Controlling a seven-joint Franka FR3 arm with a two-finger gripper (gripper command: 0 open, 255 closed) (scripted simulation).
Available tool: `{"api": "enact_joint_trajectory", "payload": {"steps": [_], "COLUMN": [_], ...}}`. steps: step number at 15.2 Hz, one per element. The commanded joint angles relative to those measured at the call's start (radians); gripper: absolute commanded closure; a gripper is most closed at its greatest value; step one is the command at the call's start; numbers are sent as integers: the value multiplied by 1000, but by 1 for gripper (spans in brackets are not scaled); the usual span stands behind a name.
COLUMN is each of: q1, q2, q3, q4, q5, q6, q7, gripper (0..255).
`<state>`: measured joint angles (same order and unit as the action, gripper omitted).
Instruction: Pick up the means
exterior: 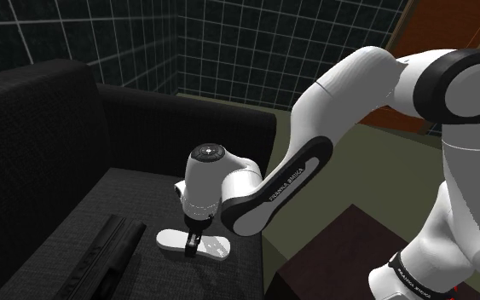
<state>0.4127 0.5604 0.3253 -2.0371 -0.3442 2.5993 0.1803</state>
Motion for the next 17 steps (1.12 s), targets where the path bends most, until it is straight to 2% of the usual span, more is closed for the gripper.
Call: {"api": "enact_joint_trajectory", "payload": {"steps": [1, 4, 17], "q1": [0, 1, -47], "q2": [1, 2, -138], "q3": [0, 0, 63], "q4": [0, 3, -10], "q5": [0, 1, 81], "q6": [0, -2, -124], "q7": [0, 1, -55], "gripper": [255, 255, 255]}}
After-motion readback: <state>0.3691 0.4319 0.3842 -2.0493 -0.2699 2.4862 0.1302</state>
